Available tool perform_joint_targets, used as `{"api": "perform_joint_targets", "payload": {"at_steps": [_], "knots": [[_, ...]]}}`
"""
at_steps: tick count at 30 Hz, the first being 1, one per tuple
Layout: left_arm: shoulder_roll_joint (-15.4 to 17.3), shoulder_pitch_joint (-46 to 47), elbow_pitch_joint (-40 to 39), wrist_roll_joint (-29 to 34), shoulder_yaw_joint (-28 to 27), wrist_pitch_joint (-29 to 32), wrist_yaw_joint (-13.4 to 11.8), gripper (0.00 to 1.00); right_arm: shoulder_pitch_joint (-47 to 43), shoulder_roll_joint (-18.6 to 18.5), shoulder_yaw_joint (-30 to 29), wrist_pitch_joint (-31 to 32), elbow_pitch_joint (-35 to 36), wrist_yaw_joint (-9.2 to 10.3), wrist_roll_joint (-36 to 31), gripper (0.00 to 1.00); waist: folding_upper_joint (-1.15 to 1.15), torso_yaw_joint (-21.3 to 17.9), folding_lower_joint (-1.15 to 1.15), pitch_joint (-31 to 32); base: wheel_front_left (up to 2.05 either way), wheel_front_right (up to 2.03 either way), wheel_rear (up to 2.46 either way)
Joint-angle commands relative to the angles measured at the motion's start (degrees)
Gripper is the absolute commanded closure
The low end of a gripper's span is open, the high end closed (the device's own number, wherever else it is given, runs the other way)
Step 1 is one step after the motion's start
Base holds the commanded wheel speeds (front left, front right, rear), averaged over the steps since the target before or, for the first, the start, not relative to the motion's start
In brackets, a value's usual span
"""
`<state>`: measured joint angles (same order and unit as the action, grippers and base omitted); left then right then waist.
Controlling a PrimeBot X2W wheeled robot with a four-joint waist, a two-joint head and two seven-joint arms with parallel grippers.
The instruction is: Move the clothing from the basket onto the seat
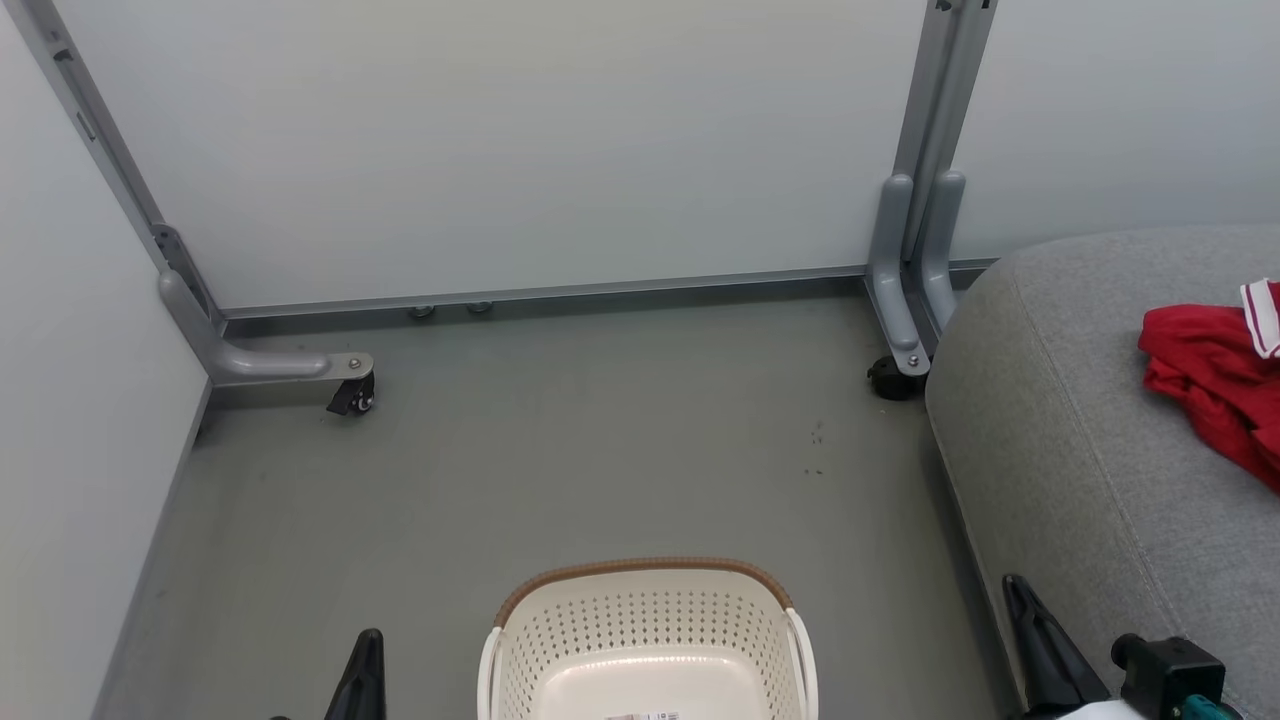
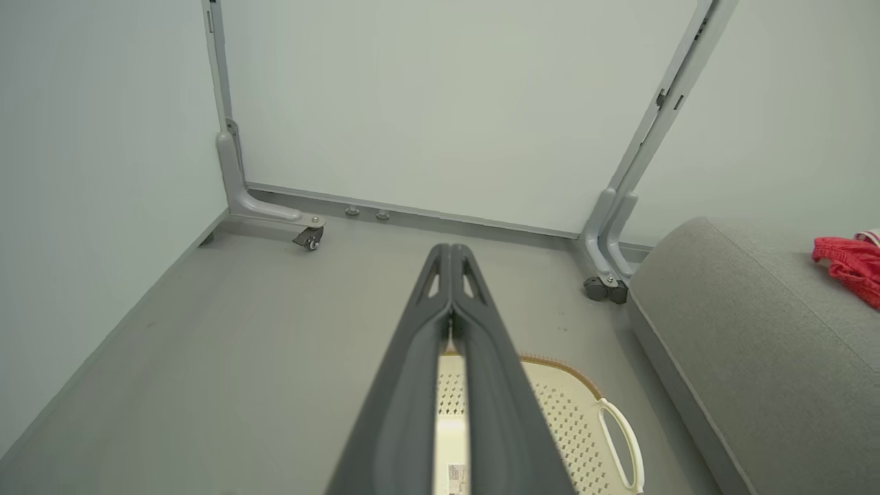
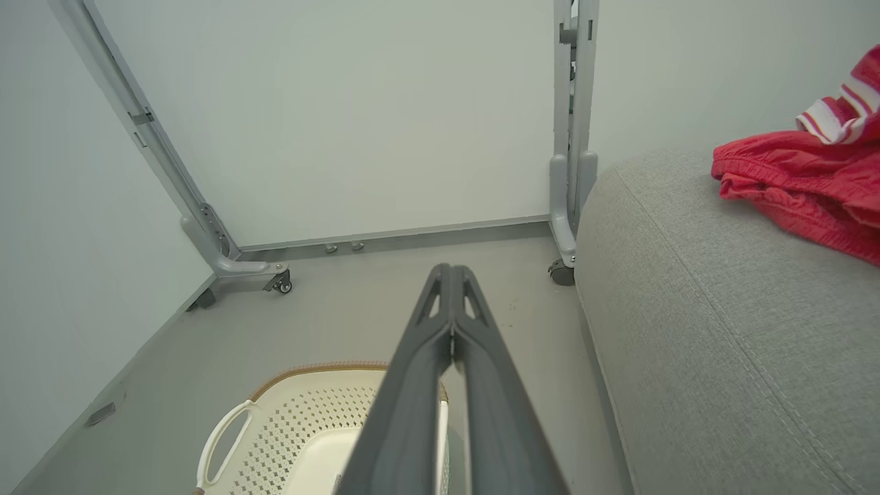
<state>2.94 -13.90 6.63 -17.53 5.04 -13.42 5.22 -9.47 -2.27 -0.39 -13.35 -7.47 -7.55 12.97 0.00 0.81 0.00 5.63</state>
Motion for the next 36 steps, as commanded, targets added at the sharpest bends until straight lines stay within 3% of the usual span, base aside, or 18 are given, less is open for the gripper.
{"api": "perform_joint_targets", "payload": {"at_steps": [1, 36], "knots": [[0.42, 2.18, -0.49, -2.9, -0.5, 0.44, 0.19, 1.0, 1.88, -0.46, -0.22, 0.56, 0.5, 0.01, 3.14, 1.0, 0.0, -0.01, 0.0, -0.08, 0.0, 0.0, 0.0], [1.4, 10.05, 2.87, -34.57, -3.72, 7.48, 1.18, 1.0, 7.88, -1.36, -1.75, 7.92, -2.38, 0.04, 36.18, 1.0, 0.0, -0.25, 0.0, -1.78, 0.0, 0.0, 0.0]]}}
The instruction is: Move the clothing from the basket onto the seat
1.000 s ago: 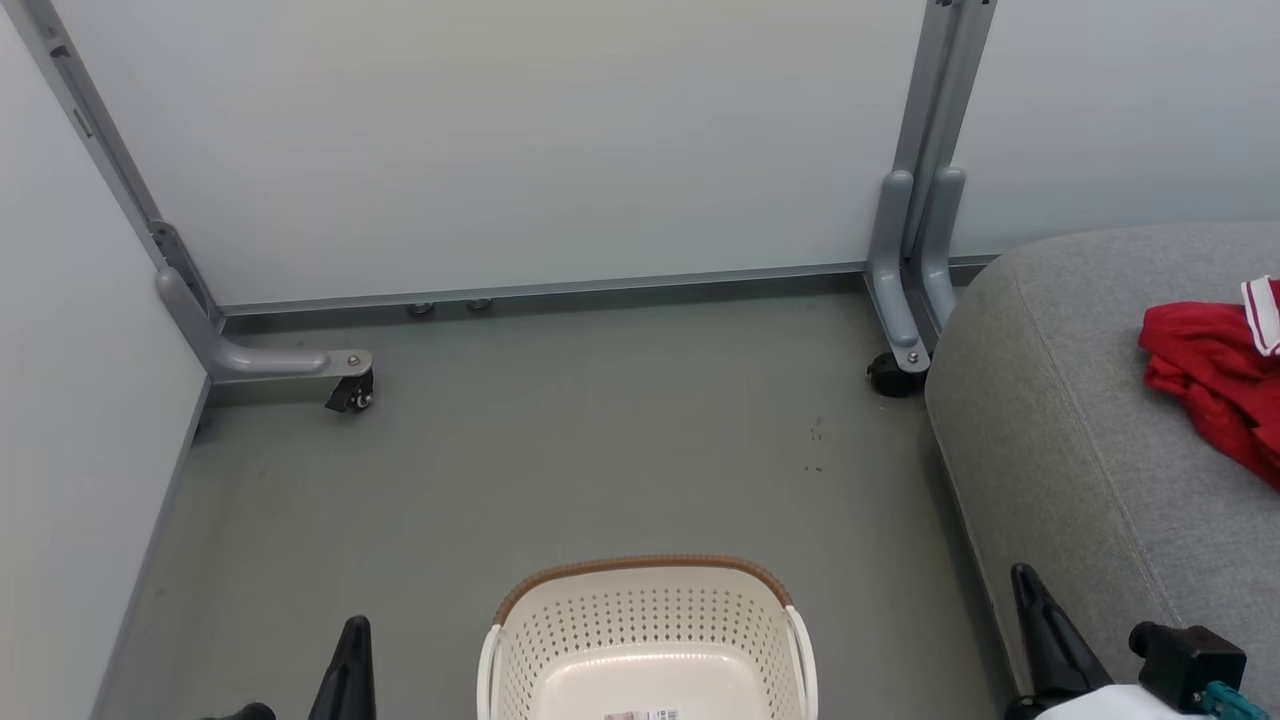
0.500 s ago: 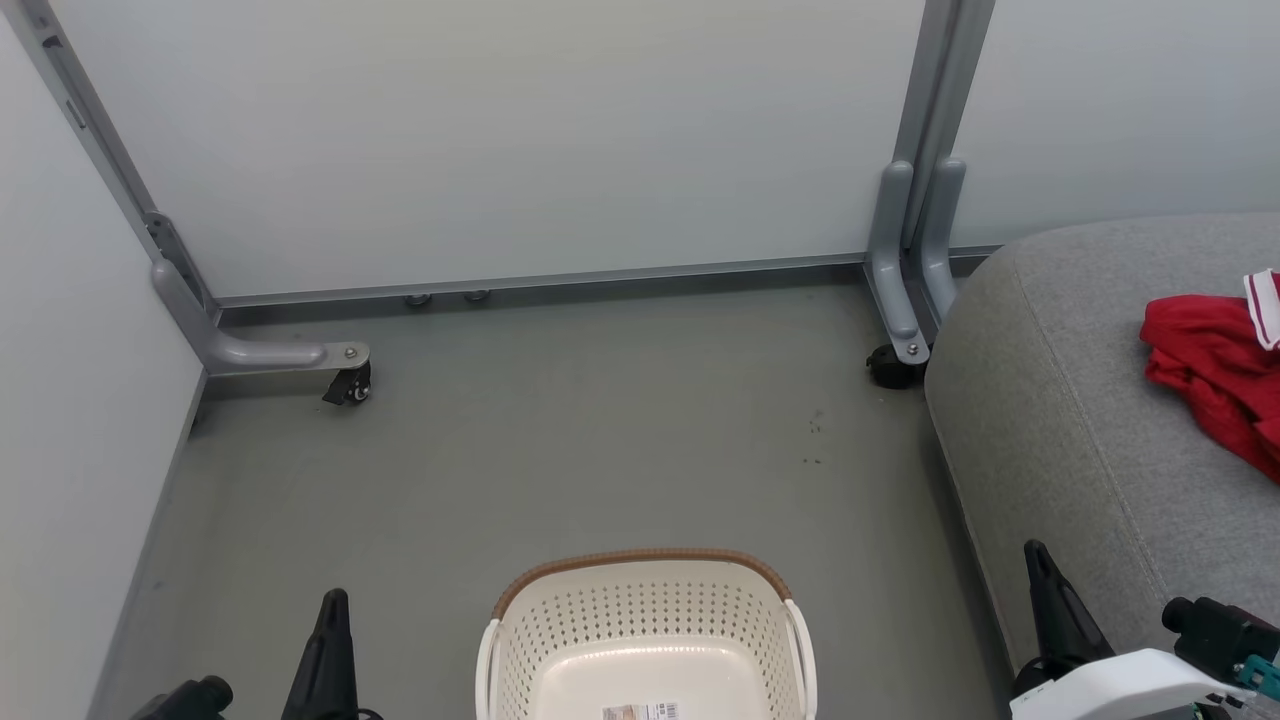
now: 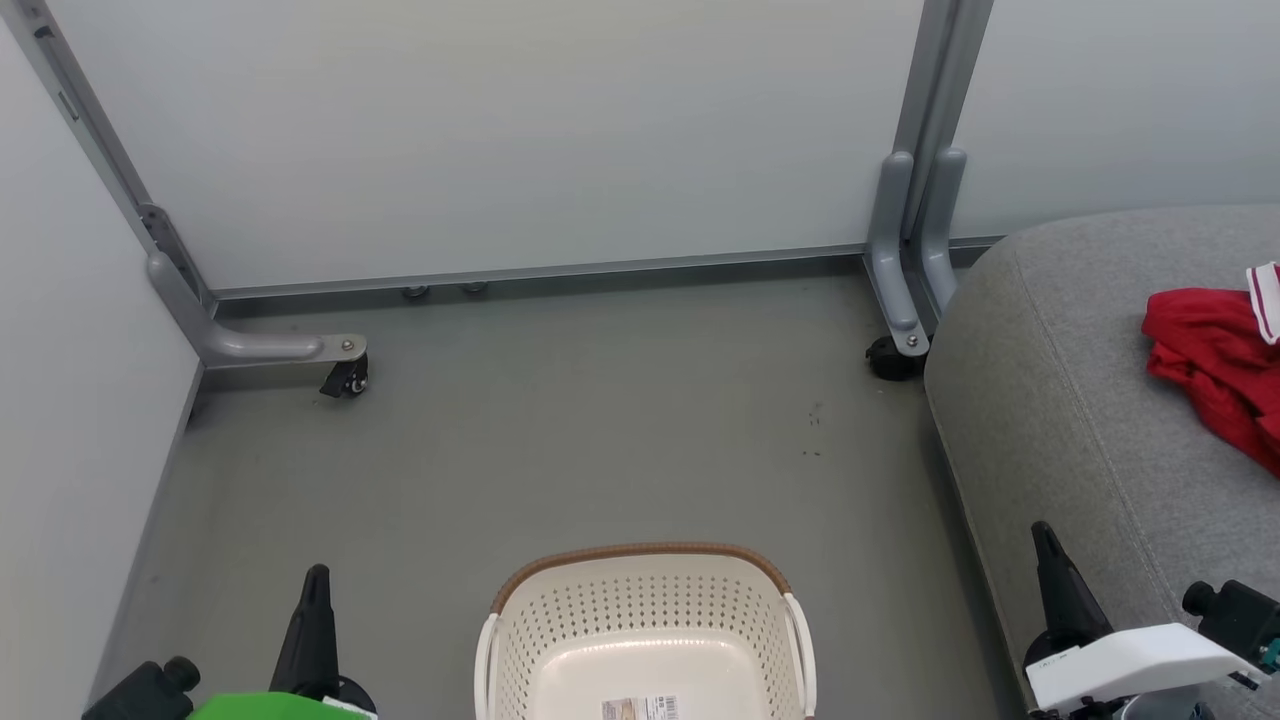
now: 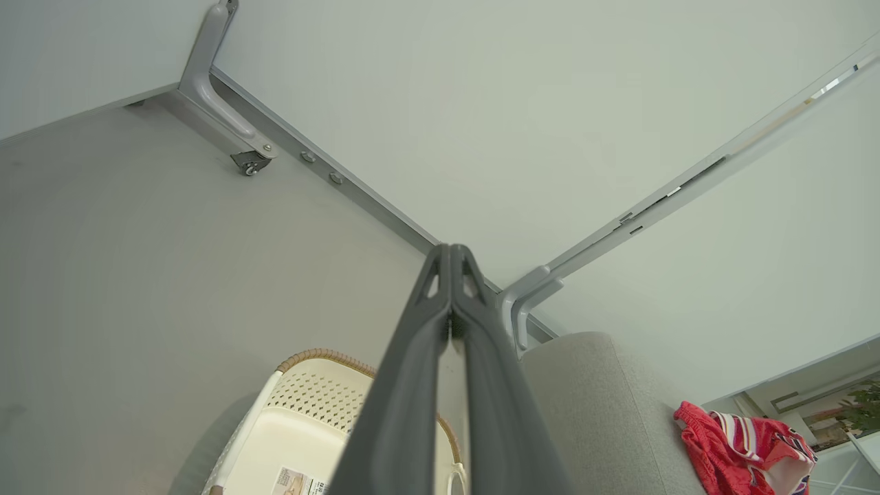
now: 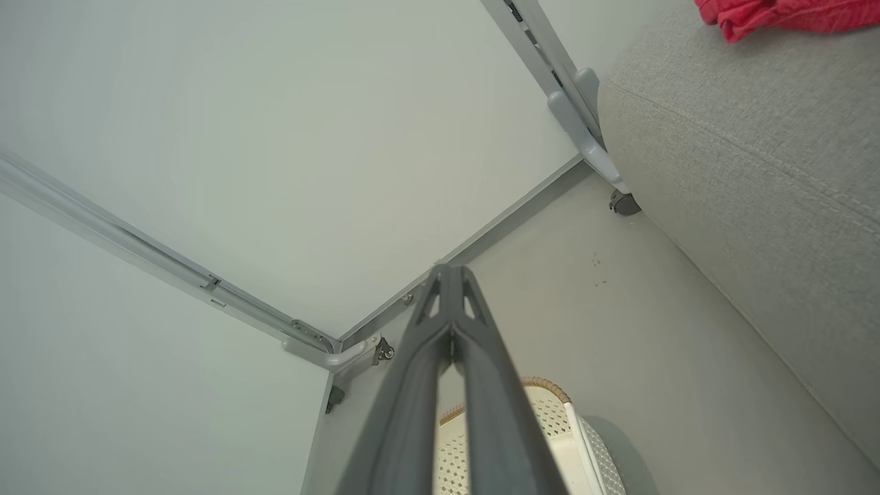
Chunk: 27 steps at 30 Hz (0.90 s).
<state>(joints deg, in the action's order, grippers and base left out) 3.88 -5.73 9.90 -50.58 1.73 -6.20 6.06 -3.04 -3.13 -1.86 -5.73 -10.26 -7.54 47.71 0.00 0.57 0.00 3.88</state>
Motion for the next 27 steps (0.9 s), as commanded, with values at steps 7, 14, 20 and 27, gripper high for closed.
{"api": "perform_joint_targets", "payload": {"at_steps": [7, 14, 20, 27], "knots": [[0.52, 3.1, 0.07, -6.38, -1.04, 1.48, 0.51, 1.0, 2.41, -0.57, -0.6, 1.52, -0.05, 0.03, 6.55, 1.0, 0.0, -0.05, 0.0, -0.37, 0.0, 0.0, 0.0], [0.56, 4.26, 0.52, -10.97, -1.64, 2.64, 0.57, 1.0, 3.31, -0.62, -0.93, 2.72, -0.48, 0.03, 11.46, 1.0, 0.0, -0.1, 0.0, -0.72, 0.0, 0.0, 0.0], [0.58, 5.17, 0.91, -14.65, -2.19, 3.63, 0.7, 1.0, 4.04, -0.66, -1.22, 3.73, -0.84, 0.04, 15.33, 1.0, 0.0, -0.14, 0.0, -1.0, 0.0, 0.0, 0.0], [0.57, 6.25, 1.38, -18.79, -2.79, 4.7, 0.85, 1.0, 4.74, -0.68, -1.55, 4.8, -1.27, 0.05, 19.65, 1.0, 0.0, -0.19, 0.0, -1.35, 0.0, 0.0, 0.0]]}}
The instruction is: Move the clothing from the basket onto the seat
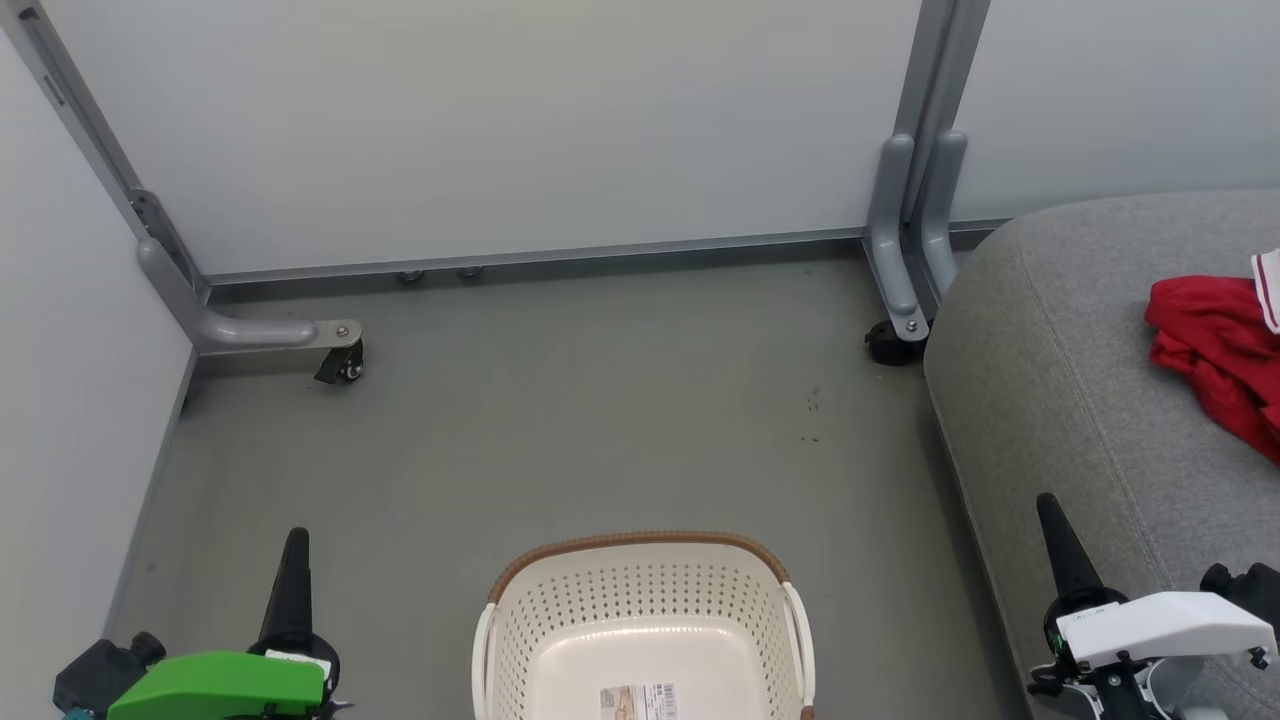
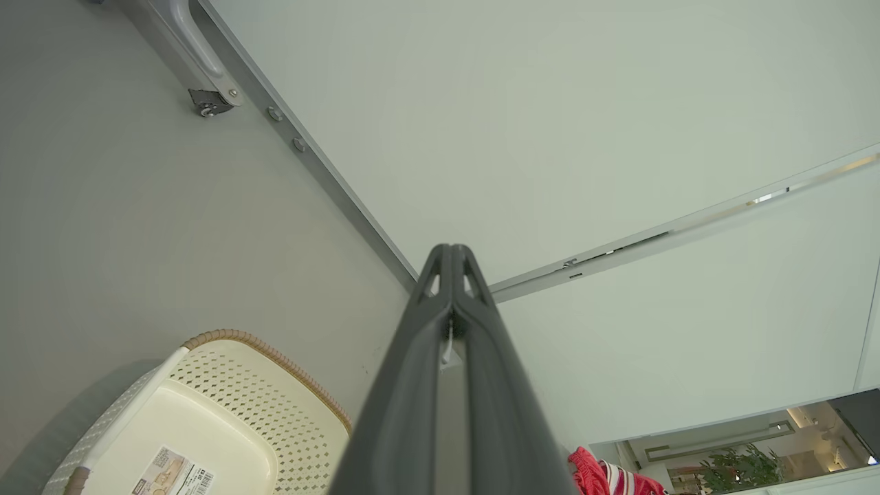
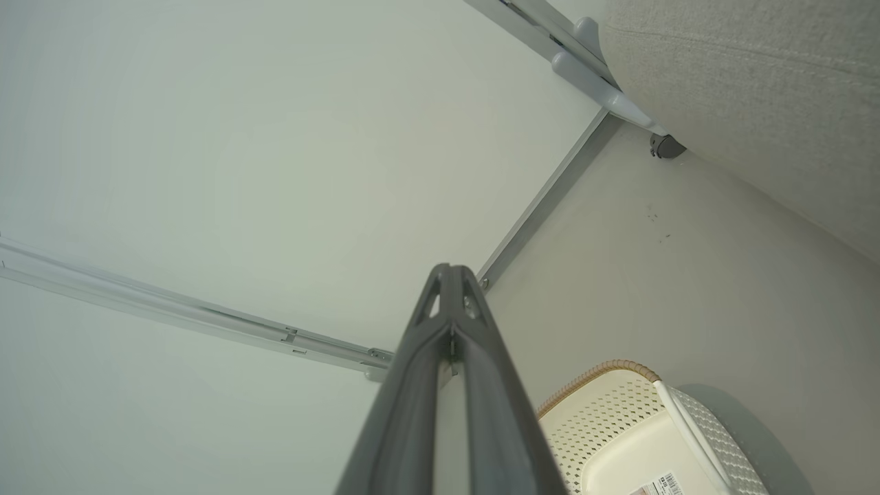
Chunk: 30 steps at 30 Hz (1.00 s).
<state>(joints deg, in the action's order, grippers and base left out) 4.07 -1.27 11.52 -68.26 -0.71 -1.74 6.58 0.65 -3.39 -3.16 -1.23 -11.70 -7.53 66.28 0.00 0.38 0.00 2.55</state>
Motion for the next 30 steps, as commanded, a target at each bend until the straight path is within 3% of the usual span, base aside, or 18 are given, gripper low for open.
{"api": "perform_joint_targets", "payload": {"at_steps": [1, 30], "knots": [[0.39, 1.92, -0.18, -1.62, -0.43, 0.35, 0.36, 1.0, 1.18, -0.42, -0.29, 0.38, 0.11, 0.03, 1.61, 1.0, 0.0, -0.01, 0.0, -0.07, 0.0, 0.0, 0.0], [0.17, 5.64, 1.48, -16.69, -2.86, 4.62, 0.78, 1.0, 4.08, -0.41, -1.65, 4.6, -1.43, 0.06, 17.54, 1.0, 0.0, -0.22, 0.0, -1.58, 0.0, 0.0, 0.0]]}}
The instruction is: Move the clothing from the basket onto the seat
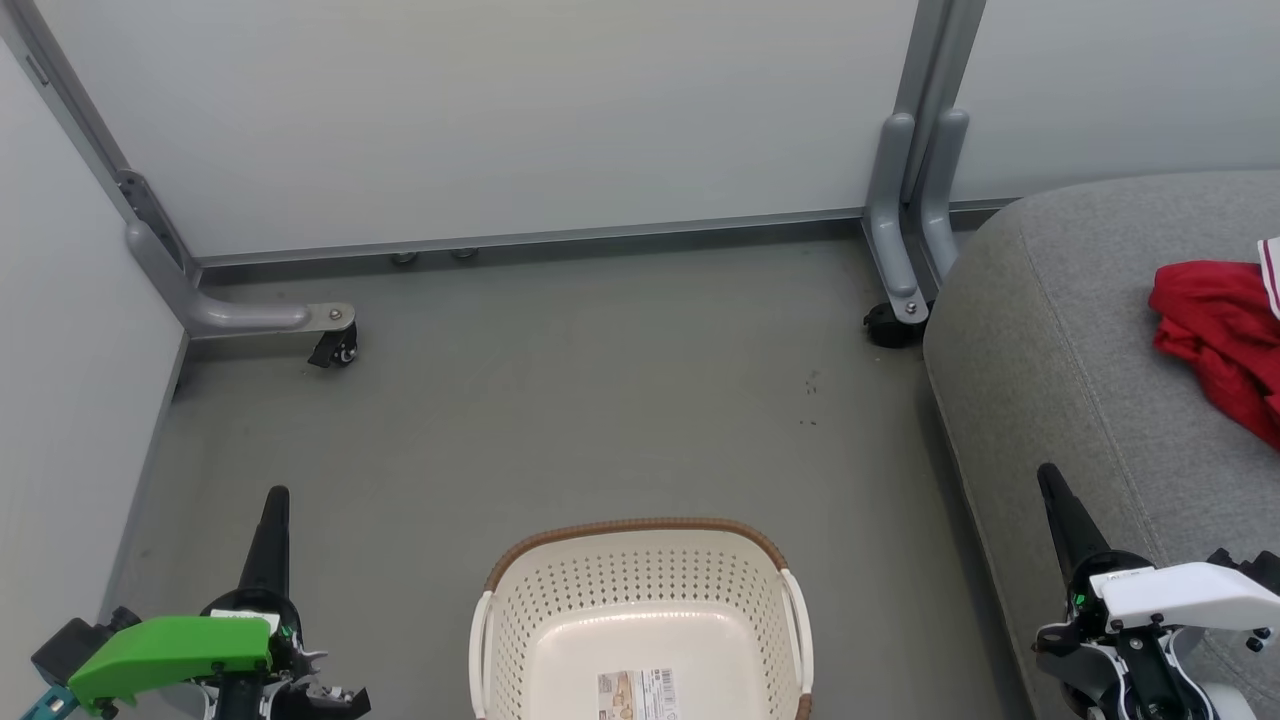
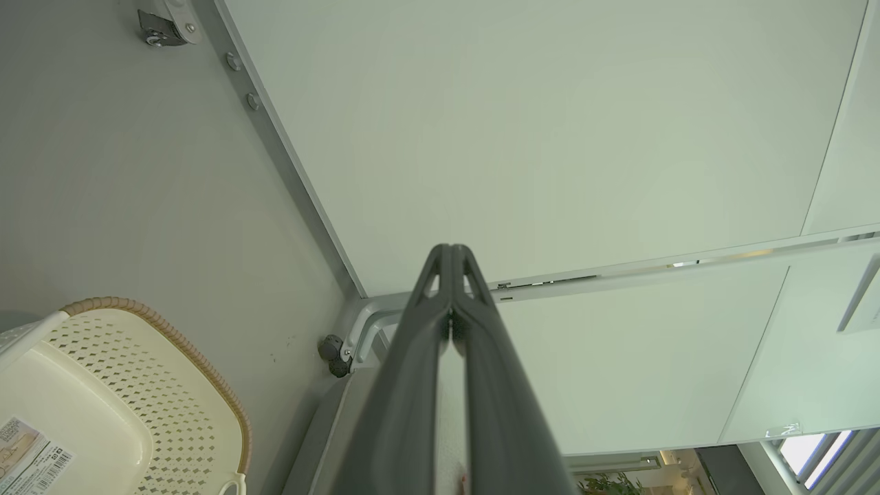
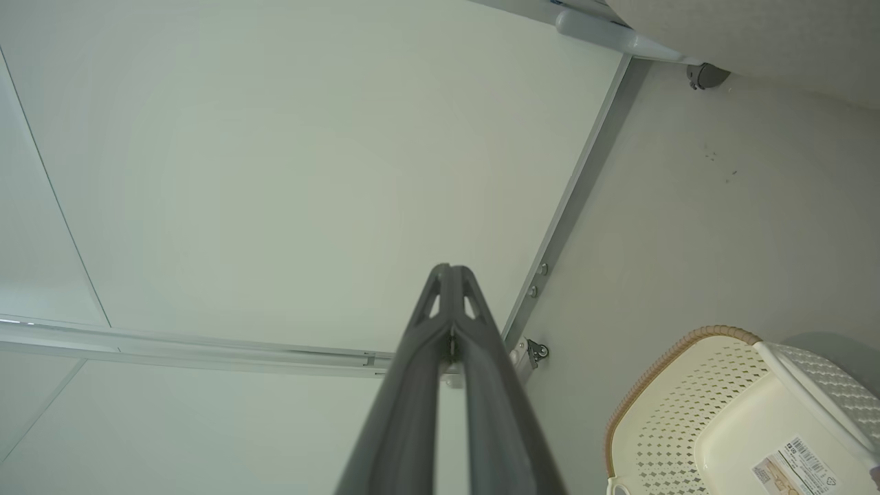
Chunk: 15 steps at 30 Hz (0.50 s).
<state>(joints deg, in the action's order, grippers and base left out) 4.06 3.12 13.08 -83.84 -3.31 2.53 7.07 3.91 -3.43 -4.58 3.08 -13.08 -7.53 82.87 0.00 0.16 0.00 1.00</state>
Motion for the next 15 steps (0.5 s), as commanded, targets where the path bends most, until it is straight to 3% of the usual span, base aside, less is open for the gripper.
{"api": "perform_joint_targets", "payload": {"at_steps": [1, 15], "knots": [[0.18, 1.36, -0.04, -1.46, -0.31, 0.47, 0.3, 1.0, 0.89, -0.36, -0.27, 0.46, -0.08, 0.06, 1.33, 1.0, 0.0, -0.01, 0.0, -0.07, 0.0, 0.0, 0.0], [0.02, 2.8, 0.68, -7.05, -1.35, 2.1, 0.48, 1.0, 1.92, -0.31, -0.84, 1.99, -0.68, 0.06, 7.34, 1.0, 0.0, -0.11, 0.0, -0.76, 0.0, 0.0, 0.0]]}}
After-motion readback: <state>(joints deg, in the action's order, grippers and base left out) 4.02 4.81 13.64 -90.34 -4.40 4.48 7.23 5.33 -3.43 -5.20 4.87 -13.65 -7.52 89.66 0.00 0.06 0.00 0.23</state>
